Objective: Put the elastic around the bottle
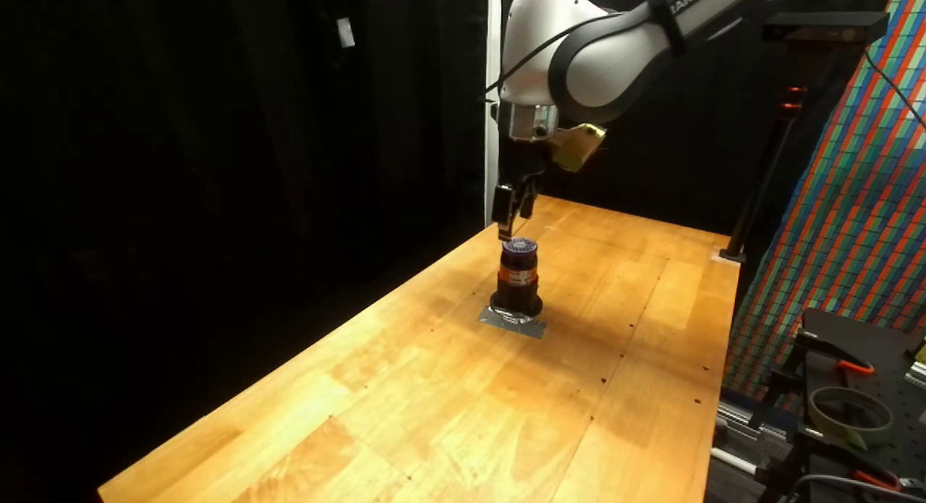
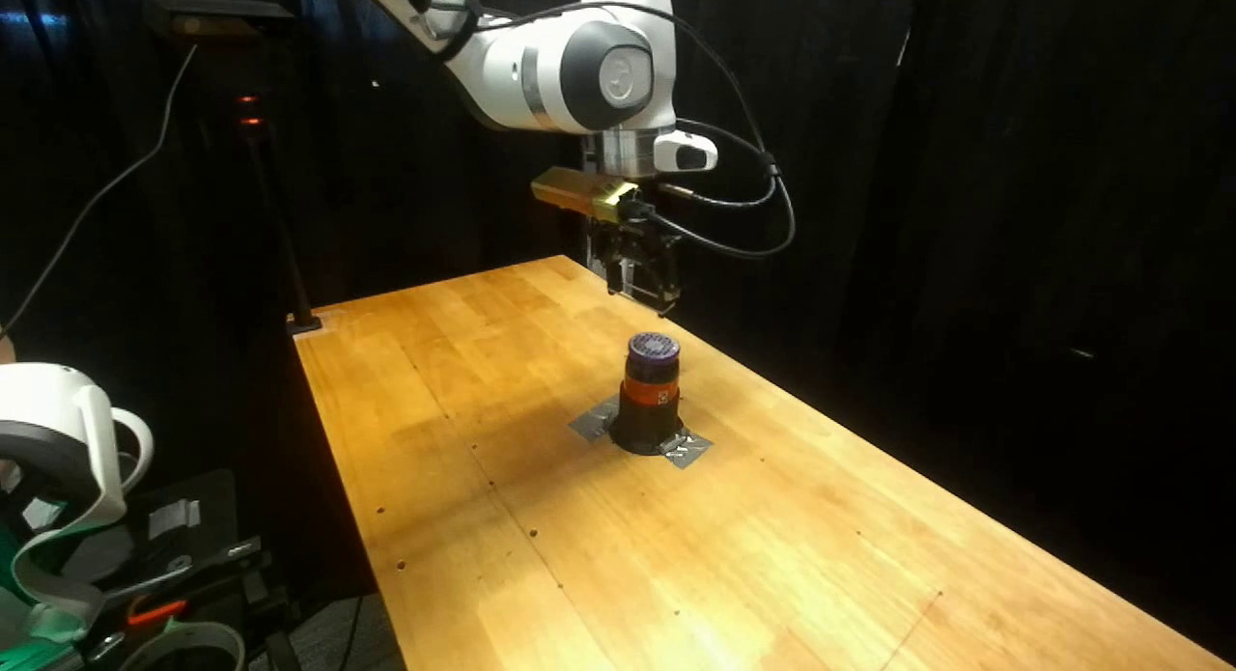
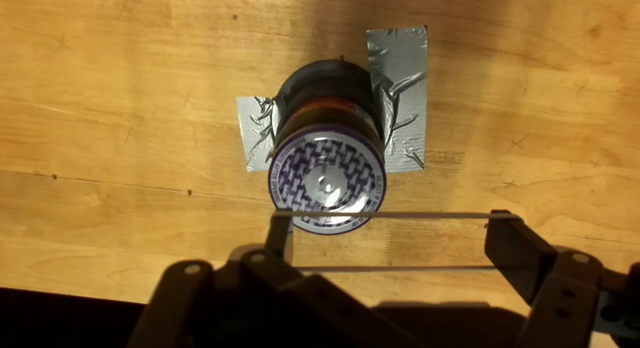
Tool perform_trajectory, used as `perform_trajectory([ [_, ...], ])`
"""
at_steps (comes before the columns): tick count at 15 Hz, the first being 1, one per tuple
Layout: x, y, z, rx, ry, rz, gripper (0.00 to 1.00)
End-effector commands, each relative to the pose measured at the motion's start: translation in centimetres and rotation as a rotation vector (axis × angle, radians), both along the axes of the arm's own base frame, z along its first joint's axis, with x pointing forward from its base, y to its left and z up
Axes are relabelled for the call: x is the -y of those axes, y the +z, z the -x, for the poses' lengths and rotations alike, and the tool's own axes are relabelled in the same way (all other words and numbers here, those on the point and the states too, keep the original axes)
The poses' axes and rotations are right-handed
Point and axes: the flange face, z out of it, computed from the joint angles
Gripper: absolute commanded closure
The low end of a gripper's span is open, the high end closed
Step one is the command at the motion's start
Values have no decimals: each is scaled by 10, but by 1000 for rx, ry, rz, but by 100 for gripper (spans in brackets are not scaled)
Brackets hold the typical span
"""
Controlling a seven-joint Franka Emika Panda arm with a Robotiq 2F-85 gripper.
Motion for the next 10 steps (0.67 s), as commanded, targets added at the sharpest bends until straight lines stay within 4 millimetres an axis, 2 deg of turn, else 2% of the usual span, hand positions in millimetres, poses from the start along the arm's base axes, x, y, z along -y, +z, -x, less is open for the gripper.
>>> perform_trajectory([
  [1, 6, -12, -30, -17, 2, 4, 0],
  [5, 18, -36, -43, -46, -5, 3, 0],
  [10, 25, -54, -51, -70, -11, 9, 0],
])
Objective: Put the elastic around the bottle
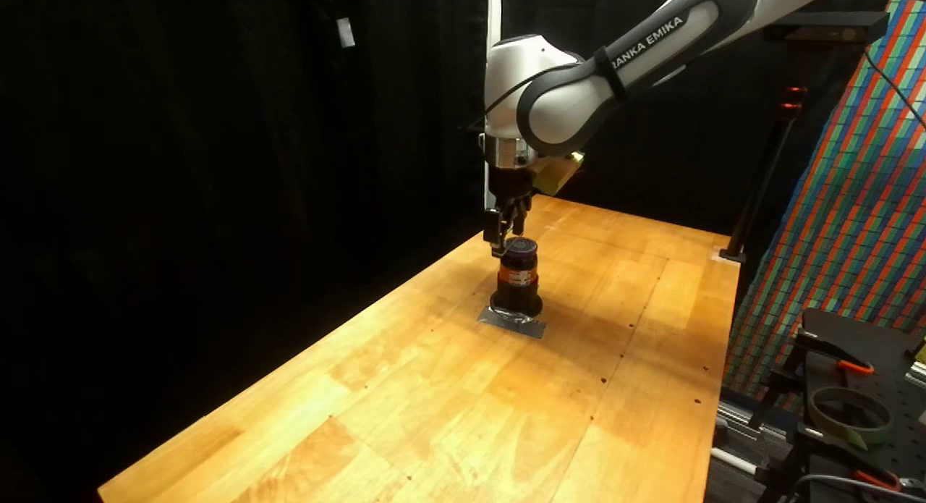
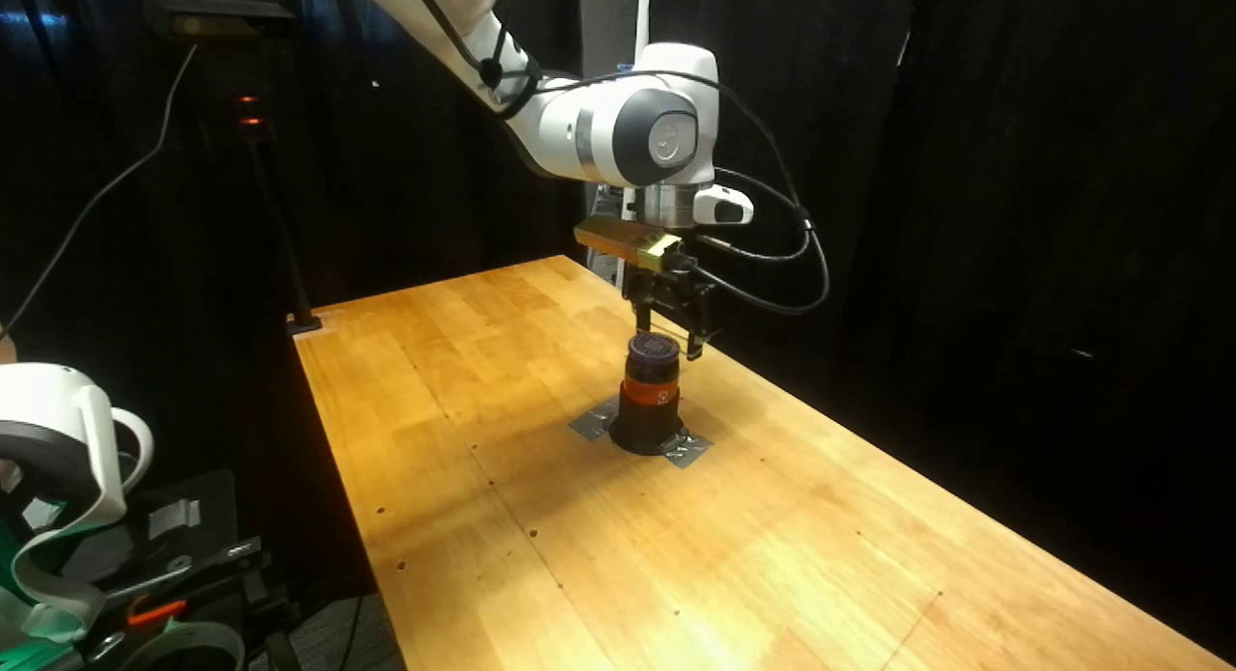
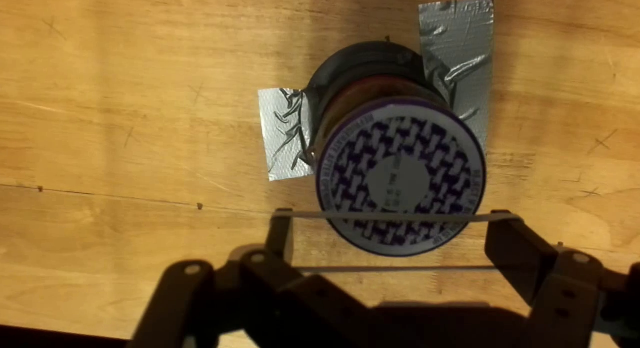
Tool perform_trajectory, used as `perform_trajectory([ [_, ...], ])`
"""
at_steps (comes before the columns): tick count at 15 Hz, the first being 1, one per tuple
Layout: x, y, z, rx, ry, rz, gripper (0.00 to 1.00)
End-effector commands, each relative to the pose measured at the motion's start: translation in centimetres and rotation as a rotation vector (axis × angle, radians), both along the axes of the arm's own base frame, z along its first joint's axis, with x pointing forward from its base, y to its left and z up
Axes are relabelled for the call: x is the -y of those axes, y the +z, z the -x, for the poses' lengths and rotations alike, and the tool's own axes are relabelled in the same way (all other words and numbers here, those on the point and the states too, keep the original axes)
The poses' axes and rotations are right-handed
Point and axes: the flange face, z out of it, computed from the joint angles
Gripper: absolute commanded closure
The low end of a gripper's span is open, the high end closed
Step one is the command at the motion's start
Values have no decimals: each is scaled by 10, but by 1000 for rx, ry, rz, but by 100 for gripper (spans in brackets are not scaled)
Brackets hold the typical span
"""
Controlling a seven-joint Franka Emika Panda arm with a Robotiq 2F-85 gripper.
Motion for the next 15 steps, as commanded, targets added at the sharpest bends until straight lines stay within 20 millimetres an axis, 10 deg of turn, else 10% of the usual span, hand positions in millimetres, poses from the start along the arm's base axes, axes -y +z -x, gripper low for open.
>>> perform_trajectory([
  [1, 4, -2, -13, -18, 3, -10, 0],
  [15, 45, -5, 16, -142, 8, -183, 0],
])
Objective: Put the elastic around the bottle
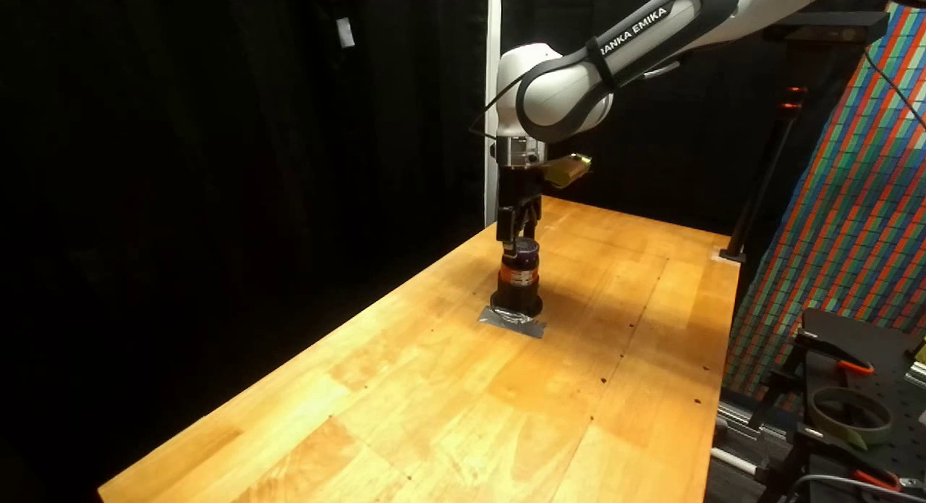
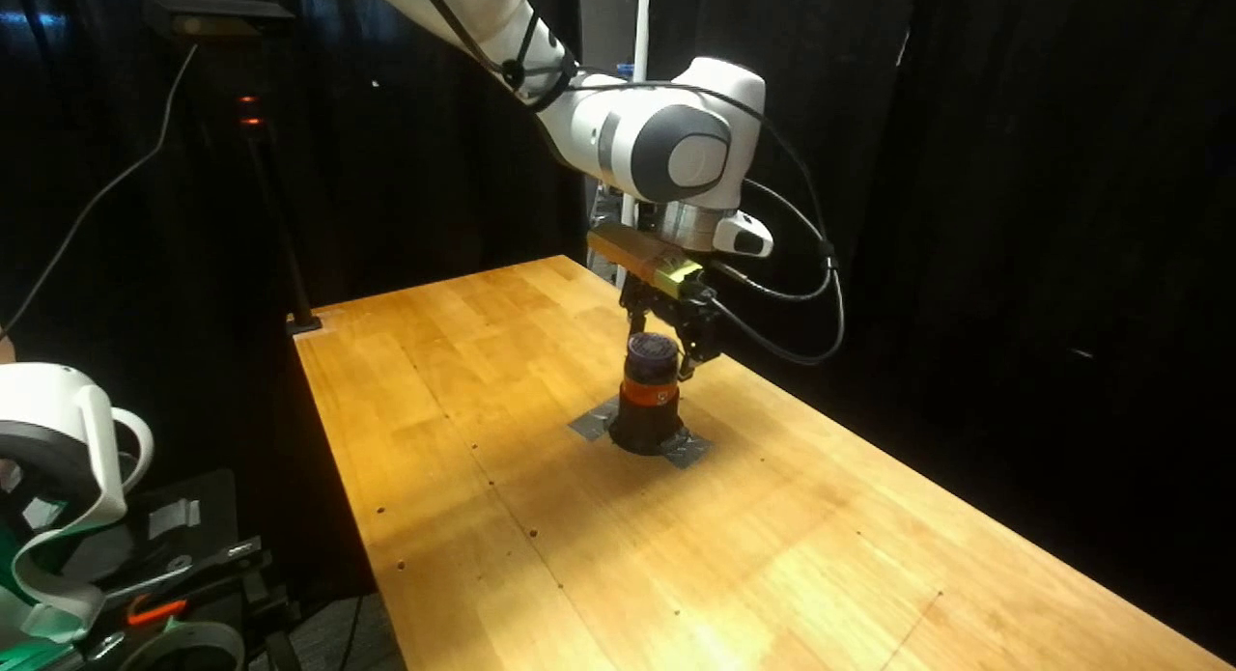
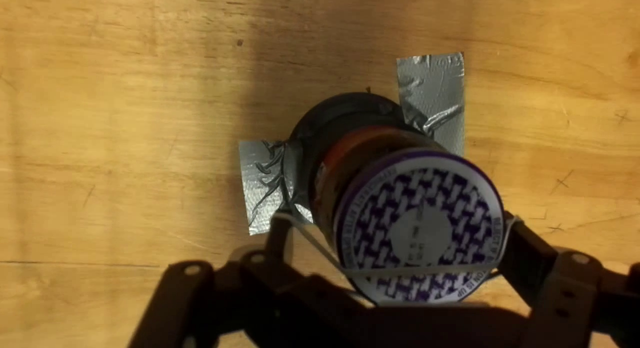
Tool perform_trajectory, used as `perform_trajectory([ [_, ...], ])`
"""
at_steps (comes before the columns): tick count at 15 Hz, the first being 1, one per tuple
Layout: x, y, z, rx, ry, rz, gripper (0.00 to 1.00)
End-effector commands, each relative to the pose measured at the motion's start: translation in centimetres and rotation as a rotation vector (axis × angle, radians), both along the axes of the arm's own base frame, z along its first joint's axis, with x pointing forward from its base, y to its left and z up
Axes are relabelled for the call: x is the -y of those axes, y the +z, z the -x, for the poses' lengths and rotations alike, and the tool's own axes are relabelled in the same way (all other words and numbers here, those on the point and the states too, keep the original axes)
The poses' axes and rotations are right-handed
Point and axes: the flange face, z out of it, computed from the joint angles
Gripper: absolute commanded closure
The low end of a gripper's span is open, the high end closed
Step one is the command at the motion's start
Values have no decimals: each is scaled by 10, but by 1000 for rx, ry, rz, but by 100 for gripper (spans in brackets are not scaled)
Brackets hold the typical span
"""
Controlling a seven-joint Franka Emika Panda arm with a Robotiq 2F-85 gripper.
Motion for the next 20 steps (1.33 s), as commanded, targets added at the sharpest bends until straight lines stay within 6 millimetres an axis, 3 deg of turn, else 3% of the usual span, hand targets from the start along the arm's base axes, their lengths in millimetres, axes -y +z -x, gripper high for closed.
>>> perform_trajectory([
  [1, 14, 6, 17, -19, 0, -58, 0],
  [13, 19, -8, 82, -9, -19, -24, 0],
  [20, -18, -30, 81, 159, -41, 28, 0],
])
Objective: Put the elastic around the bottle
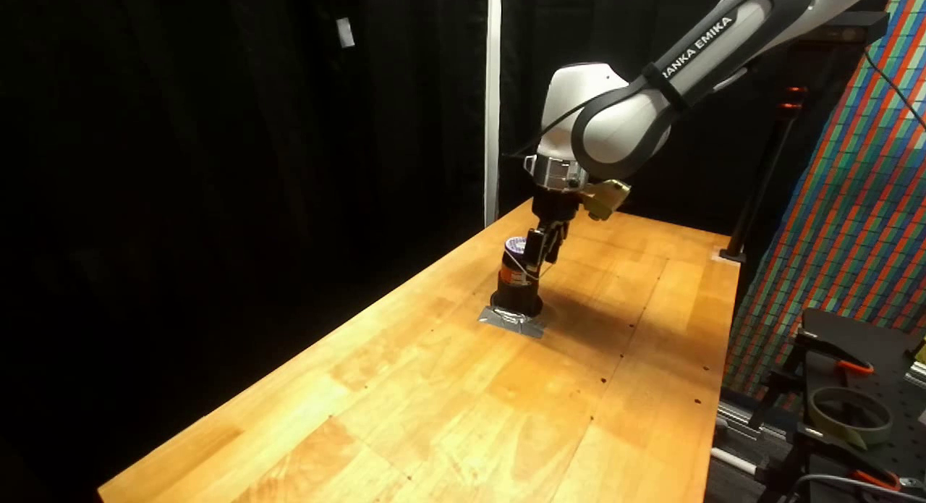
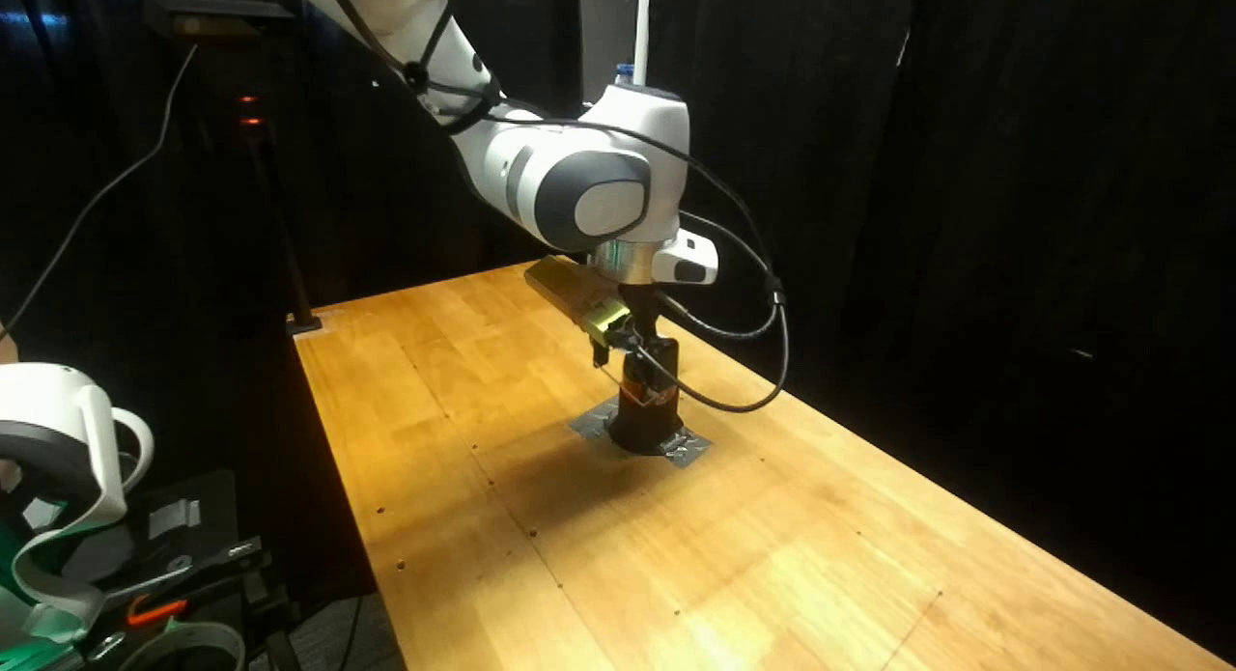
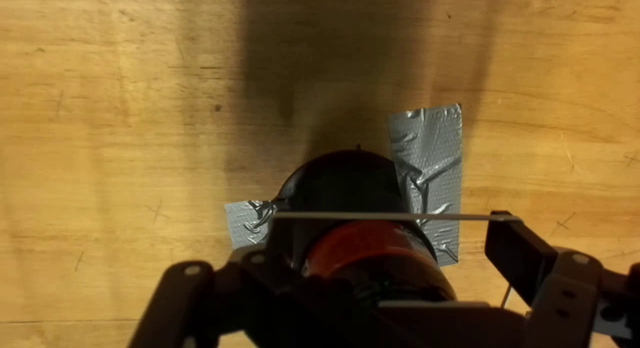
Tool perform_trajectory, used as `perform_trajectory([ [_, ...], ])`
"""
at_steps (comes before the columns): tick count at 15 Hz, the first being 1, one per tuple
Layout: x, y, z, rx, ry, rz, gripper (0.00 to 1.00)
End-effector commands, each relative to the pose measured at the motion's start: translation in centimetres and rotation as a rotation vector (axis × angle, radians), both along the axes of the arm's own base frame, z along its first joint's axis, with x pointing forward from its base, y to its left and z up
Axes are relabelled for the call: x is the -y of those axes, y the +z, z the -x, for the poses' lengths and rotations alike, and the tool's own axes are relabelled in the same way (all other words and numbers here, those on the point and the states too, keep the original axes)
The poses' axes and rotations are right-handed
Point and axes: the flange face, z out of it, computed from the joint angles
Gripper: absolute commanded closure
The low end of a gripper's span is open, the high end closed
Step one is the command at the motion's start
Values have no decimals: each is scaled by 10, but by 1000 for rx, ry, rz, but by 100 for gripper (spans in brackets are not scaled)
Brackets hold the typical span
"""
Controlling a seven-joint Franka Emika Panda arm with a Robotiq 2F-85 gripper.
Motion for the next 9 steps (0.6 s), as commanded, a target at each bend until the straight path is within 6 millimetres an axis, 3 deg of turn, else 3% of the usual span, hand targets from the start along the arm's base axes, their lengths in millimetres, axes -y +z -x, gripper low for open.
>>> perform_trajectory([
  [1, -16, -8, 9, 18, -7, 45, 0],
  [6, -10, -6, 24, 27, -38, 71, 0],
  [7, -6, -5, 28, 36, -47, 70, 25],
  [8, -3, -4, 33, 49, -59, 67, 25],
  [9, 0, -3, 37, 60, -60, 61, 34],
])
